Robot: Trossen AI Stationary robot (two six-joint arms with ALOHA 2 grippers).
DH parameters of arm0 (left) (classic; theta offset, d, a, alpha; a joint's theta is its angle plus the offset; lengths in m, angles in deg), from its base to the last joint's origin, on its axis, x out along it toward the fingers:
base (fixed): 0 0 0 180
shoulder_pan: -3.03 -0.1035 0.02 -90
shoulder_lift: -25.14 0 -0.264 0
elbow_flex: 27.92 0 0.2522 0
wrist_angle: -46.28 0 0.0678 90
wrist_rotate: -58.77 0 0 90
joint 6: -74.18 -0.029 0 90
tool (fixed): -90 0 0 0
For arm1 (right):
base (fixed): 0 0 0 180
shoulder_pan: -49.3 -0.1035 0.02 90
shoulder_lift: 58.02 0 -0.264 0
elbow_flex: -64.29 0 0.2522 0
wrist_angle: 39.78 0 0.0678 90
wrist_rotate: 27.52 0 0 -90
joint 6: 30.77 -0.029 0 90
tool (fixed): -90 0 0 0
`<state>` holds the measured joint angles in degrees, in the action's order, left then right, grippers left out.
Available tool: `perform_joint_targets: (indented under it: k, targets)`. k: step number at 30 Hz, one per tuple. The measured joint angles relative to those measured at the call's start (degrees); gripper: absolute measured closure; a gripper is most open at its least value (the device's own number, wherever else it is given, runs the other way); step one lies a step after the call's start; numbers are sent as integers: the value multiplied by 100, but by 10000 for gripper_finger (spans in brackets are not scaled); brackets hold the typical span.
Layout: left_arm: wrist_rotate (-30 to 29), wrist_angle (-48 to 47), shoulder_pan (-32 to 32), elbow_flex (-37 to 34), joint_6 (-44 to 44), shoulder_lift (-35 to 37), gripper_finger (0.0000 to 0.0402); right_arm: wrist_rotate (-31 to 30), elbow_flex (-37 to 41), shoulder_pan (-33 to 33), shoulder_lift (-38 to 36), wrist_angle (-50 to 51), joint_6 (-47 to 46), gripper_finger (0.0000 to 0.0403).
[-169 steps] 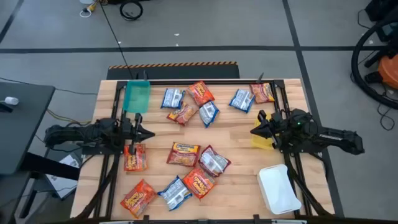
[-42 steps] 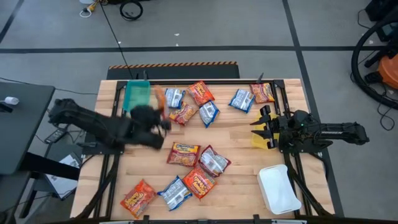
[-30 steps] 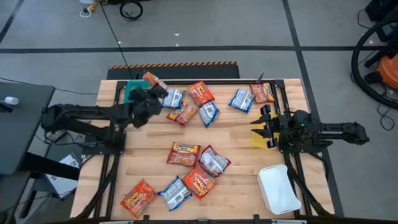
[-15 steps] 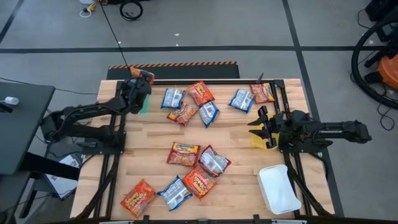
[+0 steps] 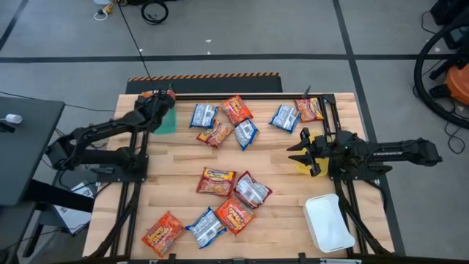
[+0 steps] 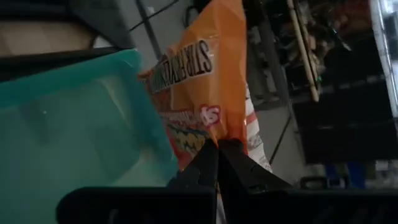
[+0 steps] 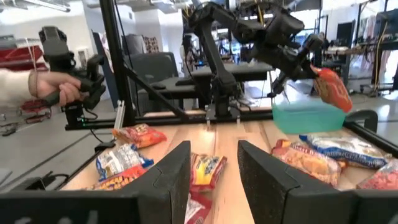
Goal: Sort Maruchan noodles
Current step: Put the orange noodle pack into the green bin
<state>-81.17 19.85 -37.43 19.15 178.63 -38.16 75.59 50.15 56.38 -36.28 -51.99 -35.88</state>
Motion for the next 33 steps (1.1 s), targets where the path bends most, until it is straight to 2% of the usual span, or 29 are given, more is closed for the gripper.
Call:
perform_joint_targets:
  k: [6, 12, 16, 22, 27, 33]
  targets:
    - [43, -127, -87, 32, -253, 380, 395, -96, 0, 0, 165, -9, 74, 264]
    - [8, -1092, -10, 32, 540, 570, 398, -199, 0, 0, 201, -16, 108, 264]
    - [-47, -1397, -171, 32, 566, 570, 398, -186, 1, 1, 201, -12, 80, 264]
    - [409, -1313, -419, 36, 621, 430, 392, -166, 0, 0, 201, -8, 104, 264]
    - [334, -1153, -671, 36, 575, 406, 383, -321, 0, 2, 201, -8, 64, 264]
    - [559, -1182, -954, 34, 346, 405, 377, -404, 0, 0, 201, -8, 62, 264]
